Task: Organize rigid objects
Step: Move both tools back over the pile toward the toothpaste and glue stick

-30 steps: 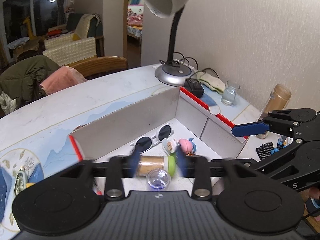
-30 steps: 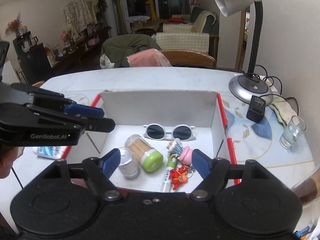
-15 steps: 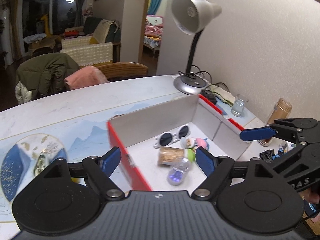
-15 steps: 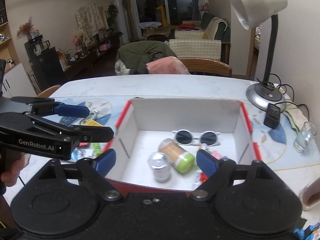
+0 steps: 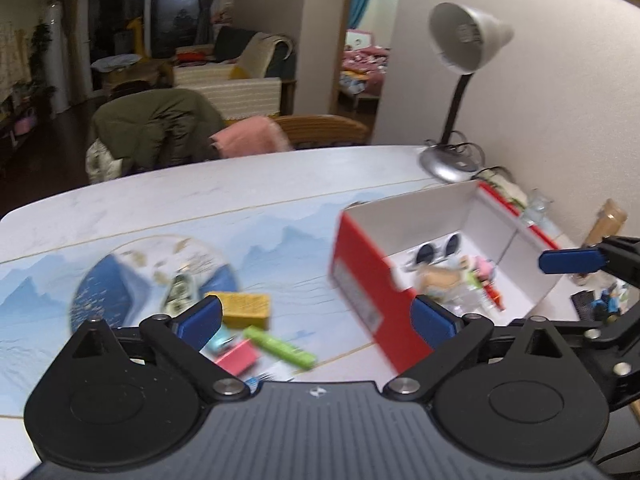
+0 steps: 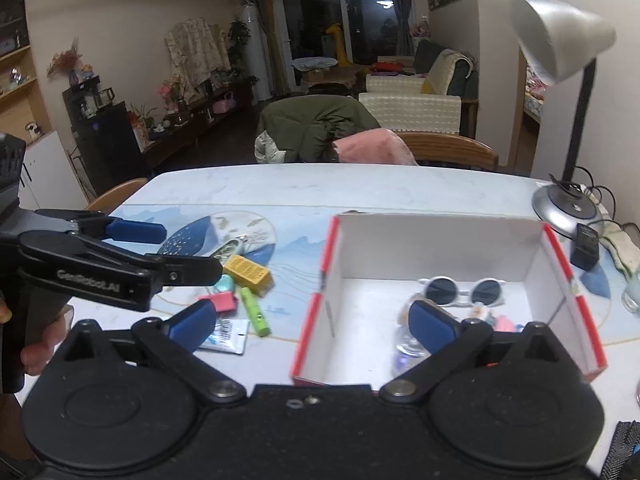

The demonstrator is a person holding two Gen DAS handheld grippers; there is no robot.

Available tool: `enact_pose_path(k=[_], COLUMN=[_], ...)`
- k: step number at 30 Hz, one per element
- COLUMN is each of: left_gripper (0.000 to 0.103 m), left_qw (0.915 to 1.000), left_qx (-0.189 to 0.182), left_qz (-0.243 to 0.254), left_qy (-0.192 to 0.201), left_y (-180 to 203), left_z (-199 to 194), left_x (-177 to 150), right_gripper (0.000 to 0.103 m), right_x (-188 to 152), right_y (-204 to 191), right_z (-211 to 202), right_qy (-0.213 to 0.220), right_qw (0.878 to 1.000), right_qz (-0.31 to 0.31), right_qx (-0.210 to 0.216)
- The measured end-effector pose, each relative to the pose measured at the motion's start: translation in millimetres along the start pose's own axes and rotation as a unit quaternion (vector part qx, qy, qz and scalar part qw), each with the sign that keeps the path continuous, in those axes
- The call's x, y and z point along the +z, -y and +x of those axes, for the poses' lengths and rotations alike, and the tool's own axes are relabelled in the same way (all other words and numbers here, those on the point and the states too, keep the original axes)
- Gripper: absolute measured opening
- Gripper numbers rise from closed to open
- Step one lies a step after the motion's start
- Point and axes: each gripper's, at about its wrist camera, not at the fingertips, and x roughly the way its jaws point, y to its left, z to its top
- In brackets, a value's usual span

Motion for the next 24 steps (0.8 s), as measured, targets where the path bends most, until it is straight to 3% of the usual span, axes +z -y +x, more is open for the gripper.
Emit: enact_pose_path(k=[4,8,13,24], left_gripper=[0.102,0.103,0.103,0.103], left_qw=[0.9997,0.9992,0.9987,0.9982], left_qx=[-0.006,0.008,0.038,-0.026], left_qz=[-0.024,-0.036,-0.035,-0.051], left_qy=[-0.002,0.013,0.004,-0.019], left_y=[-32.6,-60.4,-89.7,-116.1], left_z=[-4.1,-8.5,-2.2,16.3], left_x=[-10.5,-19.9,-28.6,-73.4], right_gripper=[0.103,0.103,0.103,0.102], right_x=[0.8,-0.8,-3.8,-5.9], right_y=[-22.4,-42.0,-65.4,-87.8], right_z=[11.8,25.5,43.8,88.8], right_qy=[-0.008,-0.021,-0.036,-0.068], right_qw=[1.0,1.0,0.999,0.997], right_qz=[-0.004,-0.006,-0.011,-0.015], right_qx=[0.0,0.001,-0.001,-0.02])
